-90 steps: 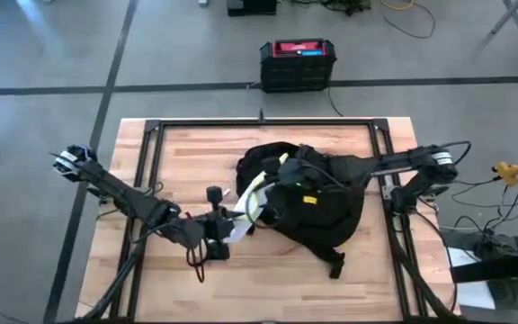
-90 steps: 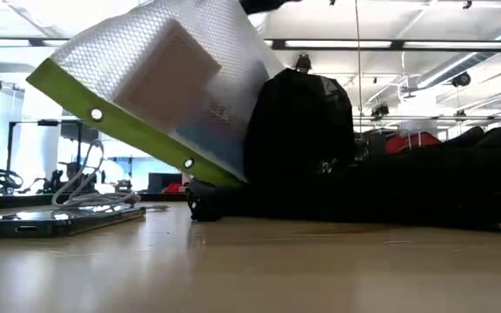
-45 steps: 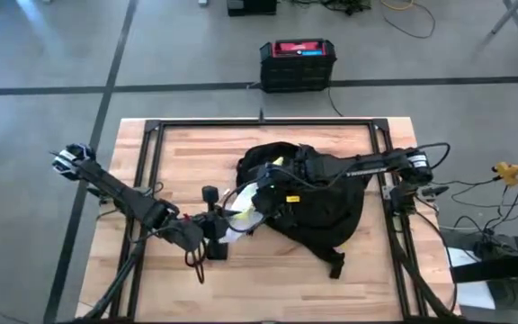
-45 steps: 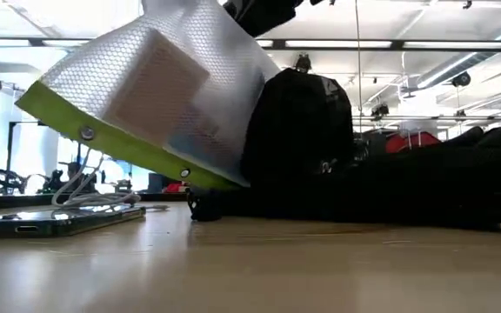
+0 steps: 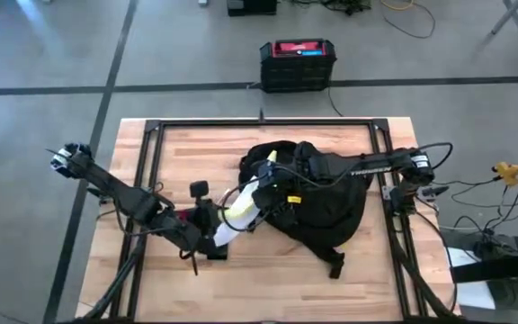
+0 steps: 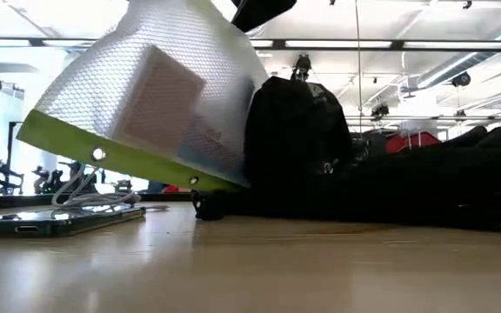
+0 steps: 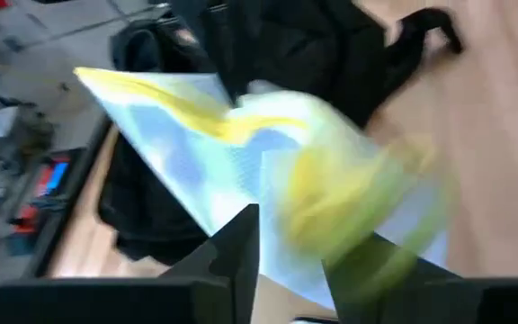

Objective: Unpack backpack
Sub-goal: Remove the yellow green zip bag from the black backpack

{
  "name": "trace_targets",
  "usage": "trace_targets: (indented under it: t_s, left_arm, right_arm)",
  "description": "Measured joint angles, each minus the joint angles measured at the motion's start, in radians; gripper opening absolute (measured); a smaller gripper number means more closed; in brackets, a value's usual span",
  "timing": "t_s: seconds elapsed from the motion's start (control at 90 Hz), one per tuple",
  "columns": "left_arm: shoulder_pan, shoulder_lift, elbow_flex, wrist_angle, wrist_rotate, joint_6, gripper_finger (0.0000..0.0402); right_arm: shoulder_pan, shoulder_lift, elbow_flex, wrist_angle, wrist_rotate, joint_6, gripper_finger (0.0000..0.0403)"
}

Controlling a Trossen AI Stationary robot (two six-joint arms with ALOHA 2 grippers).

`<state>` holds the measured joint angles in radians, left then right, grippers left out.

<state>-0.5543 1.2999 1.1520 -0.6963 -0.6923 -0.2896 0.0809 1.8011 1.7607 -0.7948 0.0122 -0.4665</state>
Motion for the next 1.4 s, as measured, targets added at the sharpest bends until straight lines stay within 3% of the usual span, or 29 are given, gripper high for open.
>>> trace_targets:
  t_s: [0.144, 0.511, 0.844, 1.056, 1.189, 1.3, 1.4]
  left_arm:
    - [-0.002, 0.001, -0.001, -0.002, 0.048, -0.054, 0.0125]
    - [-0.052, 0.005, -0.032, 0.022, 0.128, -0.384, 0.016]
    - [-0.114, 0.005, -0.251, 0.419, -0.073, -0.502, 0.0152]
    - [-0.114, 0.006, -0.408, 0.676, -0.143, -0.466, 0.015]
    - [-0.113, 0.006, -0.463, 0.821, -0.155, -0.356, 0.0151]
    - [-0.115, 0.006, -0.464, 0.853, -0.139, -0.247, 0.0132]
    - [-0.115, 0.006, -0.455, 0.853, -0.128, -0.184, 0.0085]
  right_arm:
    - [0.022, -0.006, 0.0, -0.012, 0.118, -0.031, 0.0]
    - [0.026, -0.006, 0.002, -0.055, 0.147, -0.001, 0.0]
    - [0.028, -0.006, 0.002, -0.066, 0.152, 0.036, 0.0]
    - [0.03, -0.005, 0.002, -0.063, 0.143, 0.04, 0.0]
    - [0.04, -0.005, 0.002, -0.061, 0.053, -0.012, 0.0007]
    - [0.056, 0.009, 0.002, -0.051, 0.013, -0.036, 0.0047]
    - [0.06, 0.033, 0.002, -0.034, 0.014, -0.042, 0.0109]
